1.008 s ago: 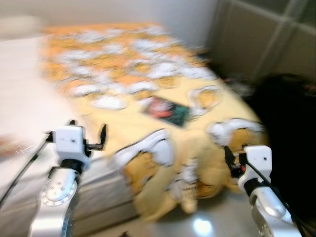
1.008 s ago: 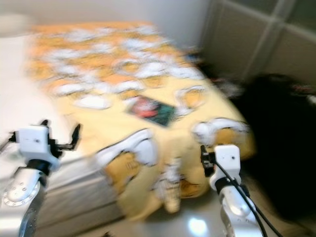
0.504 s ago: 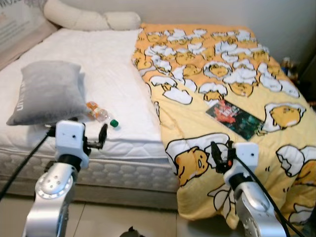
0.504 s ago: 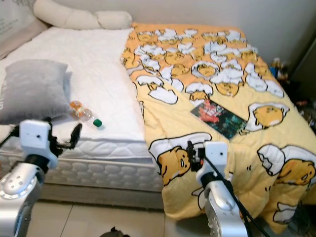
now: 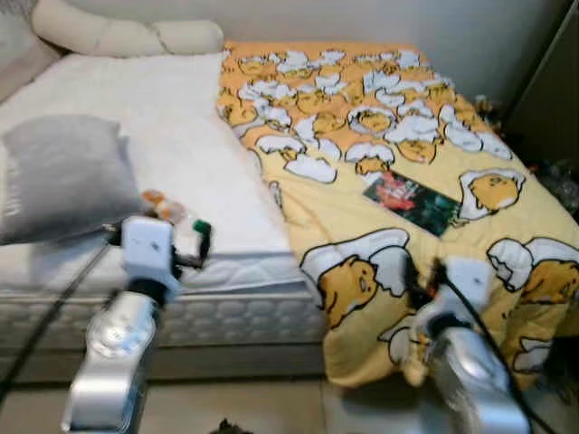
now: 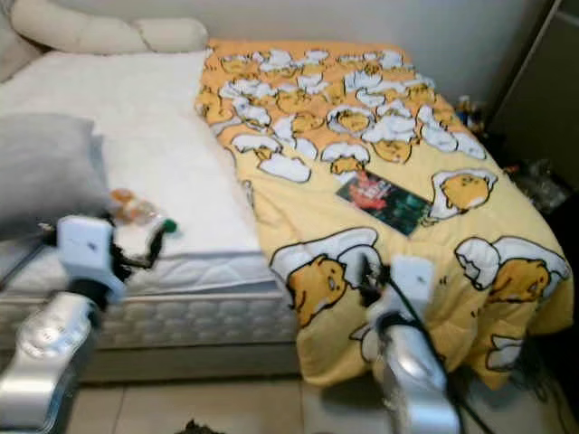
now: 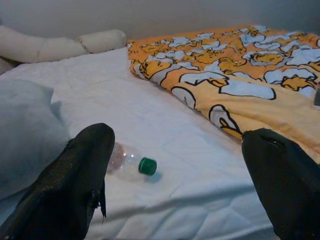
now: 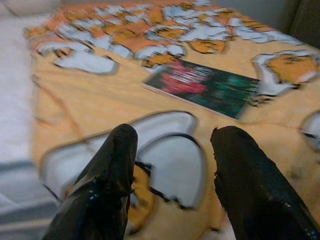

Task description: Clean up the room

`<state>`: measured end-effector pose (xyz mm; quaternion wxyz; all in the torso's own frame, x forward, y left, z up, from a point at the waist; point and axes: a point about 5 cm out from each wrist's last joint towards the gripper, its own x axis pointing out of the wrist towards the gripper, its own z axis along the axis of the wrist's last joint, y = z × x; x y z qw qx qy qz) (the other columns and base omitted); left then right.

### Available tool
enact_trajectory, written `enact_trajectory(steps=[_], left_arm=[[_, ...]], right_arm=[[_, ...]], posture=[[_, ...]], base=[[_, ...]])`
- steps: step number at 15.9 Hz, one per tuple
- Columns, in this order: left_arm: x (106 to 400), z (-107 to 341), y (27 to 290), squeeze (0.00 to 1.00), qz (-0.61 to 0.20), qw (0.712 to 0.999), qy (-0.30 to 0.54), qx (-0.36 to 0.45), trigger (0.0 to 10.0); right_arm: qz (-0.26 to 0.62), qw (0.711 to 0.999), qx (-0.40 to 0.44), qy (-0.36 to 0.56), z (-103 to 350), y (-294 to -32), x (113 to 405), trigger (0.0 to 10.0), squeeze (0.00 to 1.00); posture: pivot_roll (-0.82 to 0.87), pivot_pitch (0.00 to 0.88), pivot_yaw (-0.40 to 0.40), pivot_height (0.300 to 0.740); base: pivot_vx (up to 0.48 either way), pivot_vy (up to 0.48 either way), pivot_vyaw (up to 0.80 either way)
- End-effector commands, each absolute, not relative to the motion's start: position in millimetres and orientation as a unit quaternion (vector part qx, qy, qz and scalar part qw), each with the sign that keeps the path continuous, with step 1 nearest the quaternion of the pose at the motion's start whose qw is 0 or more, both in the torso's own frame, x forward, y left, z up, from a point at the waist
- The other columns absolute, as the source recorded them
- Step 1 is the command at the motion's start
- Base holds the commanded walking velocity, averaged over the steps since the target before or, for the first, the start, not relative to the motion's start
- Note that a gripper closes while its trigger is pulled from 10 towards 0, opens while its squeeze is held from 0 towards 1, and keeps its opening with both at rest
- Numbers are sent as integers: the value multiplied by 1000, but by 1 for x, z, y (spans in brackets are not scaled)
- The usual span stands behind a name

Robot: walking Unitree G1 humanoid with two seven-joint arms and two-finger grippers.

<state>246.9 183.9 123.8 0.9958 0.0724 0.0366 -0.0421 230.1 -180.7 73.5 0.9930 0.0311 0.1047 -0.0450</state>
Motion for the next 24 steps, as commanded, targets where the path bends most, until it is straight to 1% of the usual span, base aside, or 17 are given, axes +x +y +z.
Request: enact_trajectory(steps=[1, 2, 4, 5, 6, 7, 12, 16, 18, 20, 24], left_arm=[[246, 126, 188, 0, -27, 996, 35, 76, 10000], [245, 126, 187, 0, -26, 996, 36, 73, 10000], [244, 125, 187, 0, -26, 996, 37, 72, 10000], [244, 125, 186, 0, -26, 996, 37, 73, 10000], [241, 126, 188, 0, -18, 997, 34, 67, 10000], [239, 125, 189, 0, -13, 997, 39, 66, 10000], [240, 125, 193, 0, 9, 996, 33, 79, 10000], [242, 128, 189, 0, -3, 996, 32, 79, 10000], [243, 126, 189, 0, -8, 996, 35, 80, 10000], [245, 125, 190, 0, -12, 996, 38, 78, 10000], [242, 126, 189, 0, -9, 996, 36, 80, 10000]], right_arm=[[-19, 992, 25, 121, 71, -176, 230, 10000, 0], [3, 991, 47, 129, 69, -173, 228, 10000, 0], [3, 989, 60, 134, 70, -171, 228, 10000, 0], [3, 990, 55, 131, 72, -171, 229, 10000, 0], [-4, 992, 23, 126, 75, -171, 232, 10000, 0], [3, 993, 14, 120, 77, -169, 234, 10000, 0], [68, 993, 11, 100, 87, -157, 239, 10000, 0], [73, 993, 4, 96, 88, -157, 245, 10000, 0], [69, 993, -7, 93, 89, -158, 250, 10000, 0], [64, 994, 4, 87, 92, -157, 256, 10000, 0], [65, 993, 1, 102, 85, -160, 251, 10000, 0]], posture=[[-155, 0, -25, 740], [-154, 0, -25, 740], [-150, 0, -34, 740], [-150, 0, -34, 740], [-142, 0, -40, 740], [-139, 0, -44, 740], [-130, 0, -58, 740], [-125, 0, -48, 740], [-128, 0, -45, 740], [-123, 0, -40, 740], [-105, 0, -66, 740]], base=[[0, 315, 0], [0, 285, 0], [0, 283, 0], [0, 0, 0], [0, 0, 0], [0, 0, 0], [0, 0, 83], [259, 0, 800], [270, 0, 0], [274, 0, 0], [277, 0, 0]])
